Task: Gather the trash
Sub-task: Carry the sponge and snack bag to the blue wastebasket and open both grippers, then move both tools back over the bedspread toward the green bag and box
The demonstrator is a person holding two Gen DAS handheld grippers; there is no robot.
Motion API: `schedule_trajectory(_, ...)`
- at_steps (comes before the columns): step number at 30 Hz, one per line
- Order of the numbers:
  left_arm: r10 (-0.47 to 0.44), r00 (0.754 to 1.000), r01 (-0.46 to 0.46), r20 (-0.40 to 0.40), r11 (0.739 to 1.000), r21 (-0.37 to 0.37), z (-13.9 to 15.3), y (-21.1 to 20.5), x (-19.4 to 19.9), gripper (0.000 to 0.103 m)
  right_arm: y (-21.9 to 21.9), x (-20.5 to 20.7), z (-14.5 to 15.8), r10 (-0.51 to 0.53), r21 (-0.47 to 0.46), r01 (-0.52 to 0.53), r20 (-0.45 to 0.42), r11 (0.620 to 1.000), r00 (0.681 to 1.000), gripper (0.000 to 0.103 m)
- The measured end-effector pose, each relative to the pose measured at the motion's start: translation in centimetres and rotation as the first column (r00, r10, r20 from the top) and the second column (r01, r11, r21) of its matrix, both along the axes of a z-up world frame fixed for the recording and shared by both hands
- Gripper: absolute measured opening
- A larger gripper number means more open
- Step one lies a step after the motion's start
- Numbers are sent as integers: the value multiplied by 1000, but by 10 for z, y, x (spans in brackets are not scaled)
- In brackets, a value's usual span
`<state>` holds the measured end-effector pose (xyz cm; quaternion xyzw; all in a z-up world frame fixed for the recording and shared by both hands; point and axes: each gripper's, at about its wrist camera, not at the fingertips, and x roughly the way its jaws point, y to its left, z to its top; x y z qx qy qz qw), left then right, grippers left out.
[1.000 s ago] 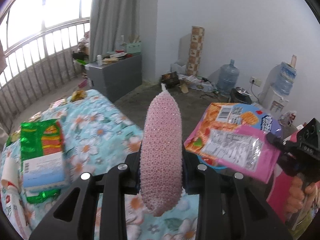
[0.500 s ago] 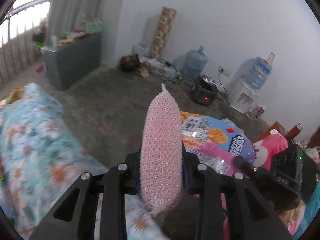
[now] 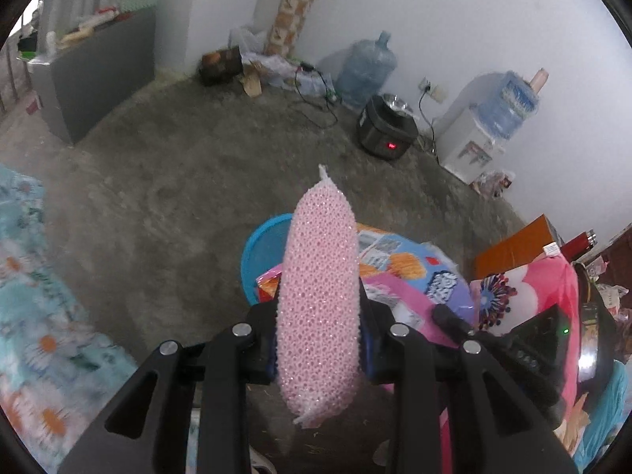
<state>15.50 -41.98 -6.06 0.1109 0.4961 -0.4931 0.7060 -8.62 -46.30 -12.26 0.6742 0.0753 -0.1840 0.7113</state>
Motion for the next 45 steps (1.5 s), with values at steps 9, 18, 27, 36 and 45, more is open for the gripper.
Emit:
schedule_trajectory(9, -66, 998, 67, -10, 992, 104, -60, -87, -2, 66, -38, 7, -97, -210, 206, 220, -69, 954, 975, 26)
schedule_trajectory(18, 17, 1000, -15, -13, 992, 128, -74, -83, 7, 77, -35, -16, -147, -213, 278, 286, -264, 917, 941, 62)
schedule_trajectory(27, 44, 998, -45, 33, 999, 25, -23, -50, 1, 79, -30, -11, -113, -187, 153, 243, -311, 958, 932, 63)
schedule_trajectory(36, 87, 984, -72, 155, 992, -102, 51, 34, -16, 88, -5, 31, -26, -79, -161, 15, -402, 987, 912, 70)
schedule_trajectory(45, 216, 951, -175, 221, 965, -194, 90, 140, -23, 91, 33, 74, 38, 82, -317, -241, -442, 917, 893, 80)
